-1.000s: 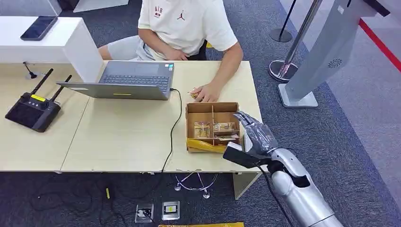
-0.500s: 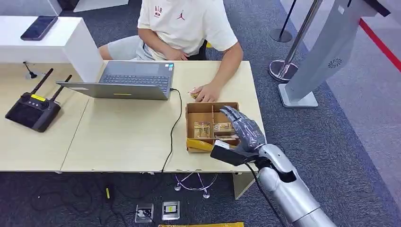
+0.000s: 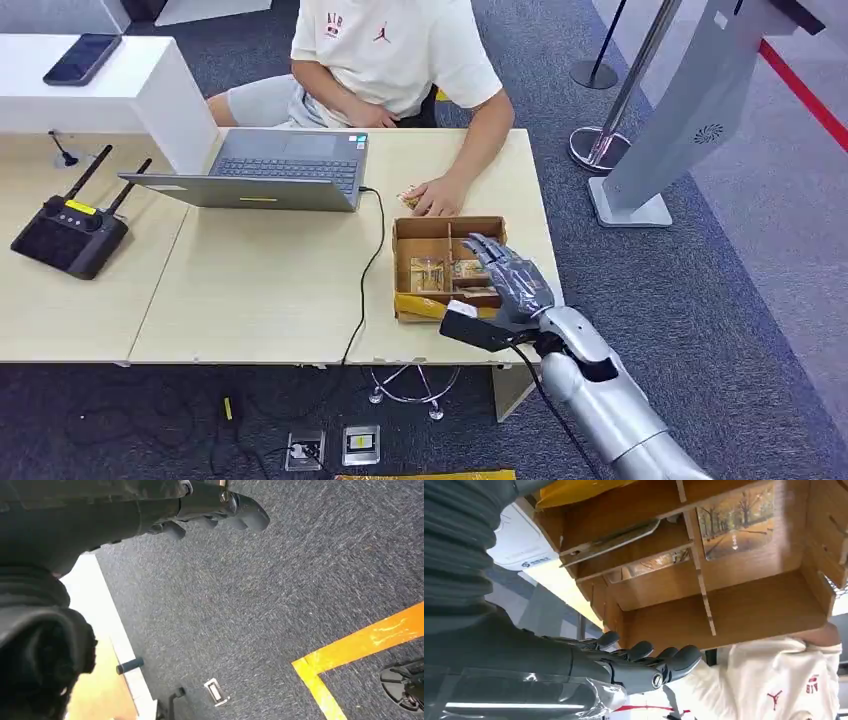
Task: Pass the card to the sensor for recognition and then transmit it.
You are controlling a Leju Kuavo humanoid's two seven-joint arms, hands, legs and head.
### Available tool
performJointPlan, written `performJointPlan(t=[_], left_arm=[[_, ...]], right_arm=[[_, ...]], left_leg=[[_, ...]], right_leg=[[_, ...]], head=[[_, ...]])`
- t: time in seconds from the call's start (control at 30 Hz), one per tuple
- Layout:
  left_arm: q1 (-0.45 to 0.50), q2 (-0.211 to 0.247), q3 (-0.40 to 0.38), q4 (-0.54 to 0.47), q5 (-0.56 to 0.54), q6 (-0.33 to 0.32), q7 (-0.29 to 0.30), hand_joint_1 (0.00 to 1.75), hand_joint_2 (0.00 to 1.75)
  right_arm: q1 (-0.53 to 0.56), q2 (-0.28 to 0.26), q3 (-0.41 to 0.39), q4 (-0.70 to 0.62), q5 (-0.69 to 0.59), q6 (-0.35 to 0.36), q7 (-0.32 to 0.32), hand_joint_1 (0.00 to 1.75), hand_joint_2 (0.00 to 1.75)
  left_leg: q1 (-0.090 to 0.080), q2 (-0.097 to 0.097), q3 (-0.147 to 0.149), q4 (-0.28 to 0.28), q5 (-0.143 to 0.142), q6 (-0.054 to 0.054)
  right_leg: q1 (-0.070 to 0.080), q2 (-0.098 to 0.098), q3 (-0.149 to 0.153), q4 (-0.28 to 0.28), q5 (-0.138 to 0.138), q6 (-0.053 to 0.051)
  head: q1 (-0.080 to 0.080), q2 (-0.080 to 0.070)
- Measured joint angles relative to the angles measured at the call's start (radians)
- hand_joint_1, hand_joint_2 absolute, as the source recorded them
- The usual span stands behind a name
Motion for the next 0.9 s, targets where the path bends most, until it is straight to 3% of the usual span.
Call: performJointPlan(t=[0.3, 0.33, 0.37, 0.4, 0.43, 0.9], left_arm=[[-0.005, 0.0, 0.0, 0.0, -0.002, 0.0, 0.0, 0.0, 0.0], [-0.005, 0.0, 0.0, 0.0, -0.002, 0.0, 0.0, 0.0, 0.0], [-0.005, 0.0, 0.0, 0.0, -0.002, 0.0, 0.0, 0.0, 0.0], [-0.005, 0.0, 0.0, 0.0, -0.002, 0.0, 0.0, 0.0, 0.0], [-0.005, 0.0, 0.0, 0.0, -0.002, 0.0, 0.0, 0.0, 0.0], [-0.006, 0.0, 0.0, 0.0, -0.005, 0.0, 0.0, 0.0, 0.0]], right_arm=[[-0.019, 0.0, 0.013, 0.061, 0.011, -0.014, 0.0, 0.0, 1.75], [-0.02, 0.0, 0.014, 0.064, 0.011, -0.015, 0.0, 0.4, 1.75], [-0.022, 0.0, 0.015, 0.068, 0.011, -0.018, -0.001, 1.5, 1.75], [-0.023, 0.0, 0.016, 0.07, 0.011, -0.02, -0.002, 1.55, 1.75], [-0.024, 0.0, 0.018, 0.072, 0.01, -0.022, -0.003, 1.75, 1.75], [-0.048, 0.0, 0.021, 0.112, -0.019, -0.028, -0.012, 1.75, 1.75]], left_leg=[[0.0, 0.0, 0.0, 0.0, 0.0, 0.0], [0.0, 0.0, 0.0, 0.0, 0.0, 0.0], [0.0, 0.0, 0.0, 0.0, 0.0, 0.0], [0.0, 0.0, 0.0, 0.0, 0.0, 0.0], [0.0, 0.0, 0.0, 0.0, 0.0, 0.0], [0.0, 0.0, 0.0, 0.0, 0.0, 0.0]], right_leg=[[0.0, 0.0, 0.0, 0.0, 0.0, 0.0], [0.0, 0.0, 0.0, 0.0, 0.0, 0.0], [0.0, 0.0, 0.0, 0.0, 0.0, 0.0], [0.0, 0.0, 0.0, 0.0, 0.0, 0.0], [0.0, 0.0, 0.0, 0.0, 0.0, 0.0], [0.0, 0.0, 0.0, 0.0, 0.0, 0.0]], head=[[0.0, 0.0], [0.0, 0.0], [0.0, 0.0], [0.0, 0.0], [0.0, 0.0], [0.0, 0.0]])
